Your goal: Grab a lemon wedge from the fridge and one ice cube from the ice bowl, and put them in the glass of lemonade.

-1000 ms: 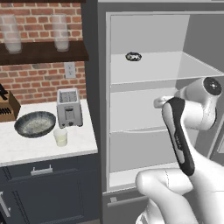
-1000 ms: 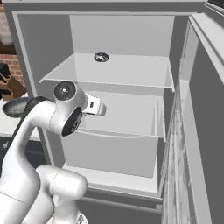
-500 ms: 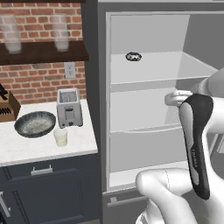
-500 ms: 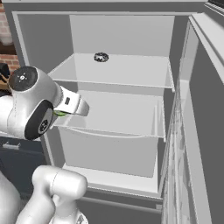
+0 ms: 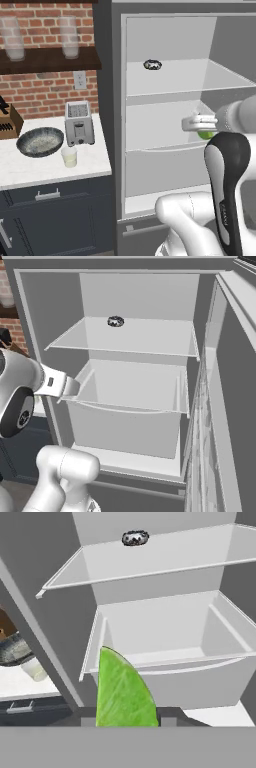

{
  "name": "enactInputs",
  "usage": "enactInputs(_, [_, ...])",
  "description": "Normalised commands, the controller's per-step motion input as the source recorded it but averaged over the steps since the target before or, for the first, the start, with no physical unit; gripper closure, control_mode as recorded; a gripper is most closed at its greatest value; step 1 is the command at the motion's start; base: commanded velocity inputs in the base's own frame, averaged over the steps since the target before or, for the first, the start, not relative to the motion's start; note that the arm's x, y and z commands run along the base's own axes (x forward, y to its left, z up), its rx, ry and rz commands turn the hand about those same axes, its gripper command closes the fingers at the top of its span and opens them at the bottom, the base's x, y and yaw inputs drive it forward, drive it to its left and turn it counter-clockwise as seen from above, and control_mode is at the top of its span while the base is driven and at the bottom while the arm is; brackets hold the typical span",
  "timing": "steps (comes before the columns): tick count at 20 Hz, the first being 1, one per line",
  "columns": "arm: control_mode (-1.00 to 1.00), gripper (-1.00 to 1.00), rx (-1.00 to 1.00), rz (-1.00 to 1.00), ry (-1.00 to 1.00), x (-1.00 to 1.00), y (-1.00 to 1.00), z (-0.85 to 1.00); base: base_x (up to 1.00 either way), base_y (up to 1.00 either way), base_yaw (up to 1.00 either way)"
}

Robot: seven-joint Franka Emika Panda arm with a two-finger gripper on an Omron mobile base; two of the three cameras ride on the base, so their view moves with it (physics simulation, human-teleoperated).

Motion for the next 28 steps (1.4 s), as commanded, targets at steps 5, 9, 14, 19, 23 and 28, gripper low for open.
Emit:
enactInputs(5, [-1.00,1.00,0.00,0.00,0.00,0.00,0.00,0.00,0.00,0.00,0.00])
enactInputs(9, [1.00,1.00,0.00,0.00,0.00,-0.06,0.00,0.00,-0.20,0.02,0.00])
enactInputs(14, [1.00,1.00,0.00,0.00,0.00,0.00,0.00,0.00,-1.00,0.63,0.05])
enactInputs(19, [1.00,1.00,0.00,0.00,0.00,0.00,0.00,0.00,-0.31,1.00,-0.04])
enactInputs(23, [1.00,1.00,0.00,0.00,0.00,0.00,0.00,0.00,0.44,1.00,-0.07])
enactInputs(28, [1.00,1.00,0.00,0.00,0.00,0.00,0.00,0.00,0.31,0.56,-0.03])
